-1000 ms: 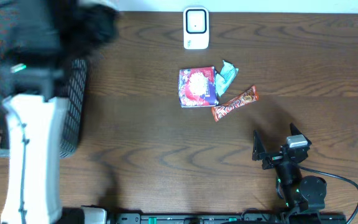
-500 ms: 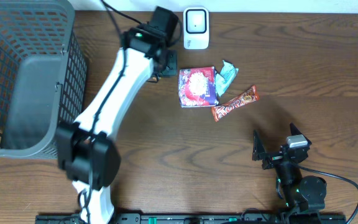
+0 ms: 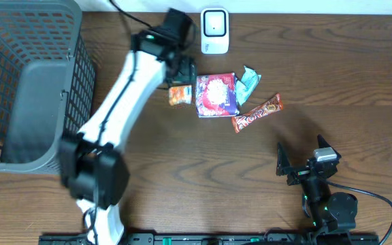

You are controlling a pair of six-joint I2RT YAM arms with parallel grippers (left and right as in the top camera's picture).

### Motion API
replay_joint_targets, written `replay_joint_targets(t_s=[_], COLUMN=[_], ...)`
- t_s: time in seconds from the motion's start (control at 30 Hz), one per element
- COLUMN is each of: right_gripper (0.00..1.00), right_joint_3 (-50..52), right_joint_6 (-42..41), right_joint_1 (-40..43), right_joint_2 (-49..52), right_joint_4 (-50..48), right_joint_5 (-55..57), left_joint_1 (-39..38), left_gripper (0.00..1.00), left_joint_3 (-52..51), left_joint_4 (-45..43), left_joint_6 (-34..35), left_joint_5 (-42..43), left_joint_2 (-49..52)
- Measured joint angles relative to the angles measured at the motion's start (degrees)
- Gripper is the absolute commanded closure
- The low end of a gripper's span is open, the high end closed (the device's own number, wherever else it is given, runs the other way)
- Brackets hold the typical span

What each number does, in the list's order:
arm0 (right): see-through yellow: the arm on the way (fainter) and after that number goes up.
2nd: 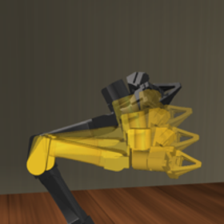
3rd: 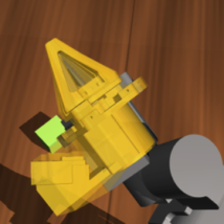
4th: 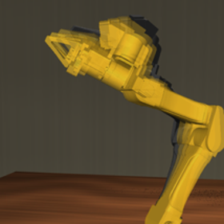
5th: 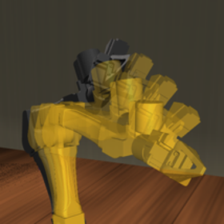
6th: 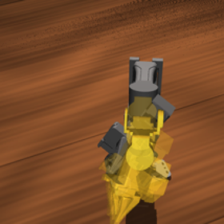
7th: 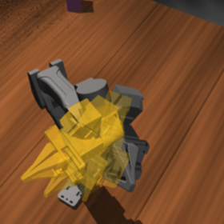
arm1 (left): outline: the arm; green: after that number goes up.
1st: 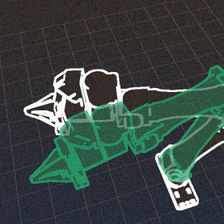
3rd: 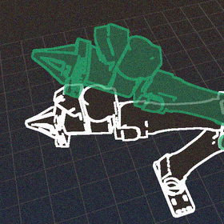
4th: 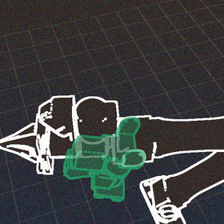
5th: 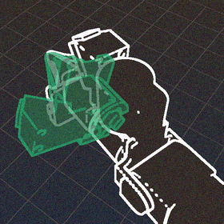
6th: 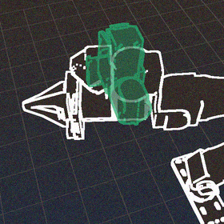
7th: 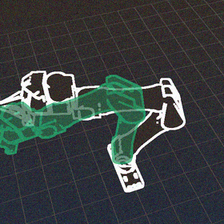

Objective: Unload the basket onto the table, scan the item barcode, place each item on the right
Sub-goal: 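Place the orange tissue pack on the table left of the wipes, then raise the left arm aside and extend the right arm toward the items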

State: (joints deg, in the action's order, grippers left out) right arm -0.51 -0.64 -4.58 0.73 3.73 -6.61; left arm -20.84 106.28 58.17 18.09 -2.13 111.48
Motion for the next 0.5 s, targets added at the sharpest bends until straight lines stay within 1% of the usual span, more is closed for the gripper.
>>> replay_joint_targets(t_s=[0.13,0.27,0.37,0.5], right_gripper=[0.01,0.01,0.01,0.01], right_joint_3=[0.00,0.00,0.00,0.00], right_joint_6=[0.00,0.00,0.00,0.13], right_joint_1=[0.00,0.02,0.02,0.02], right_joint_2=[0.00,0.00,0.00,0.00], right_joint_4=[0.00,0.00,0.00,-0.09], right_joint_5=[0.00,0.00,0.00,0.09], left_joint_1=[5.25,11.78,15.37,16.92], left_gripper=[0.02,0.02,0.02,0.02], left_joint_3=[1.09,2.47,2.82,2.82], left_joint_4=[0.07,3.13,5.62,6.32], left_joint_6=[0.31,0.31,0.31,0.31], left_joint_5=[-0.04,-0.68,-1.25,-1.25], left_joint_2=[-9.18,-16.98,-20.44,-20.81])
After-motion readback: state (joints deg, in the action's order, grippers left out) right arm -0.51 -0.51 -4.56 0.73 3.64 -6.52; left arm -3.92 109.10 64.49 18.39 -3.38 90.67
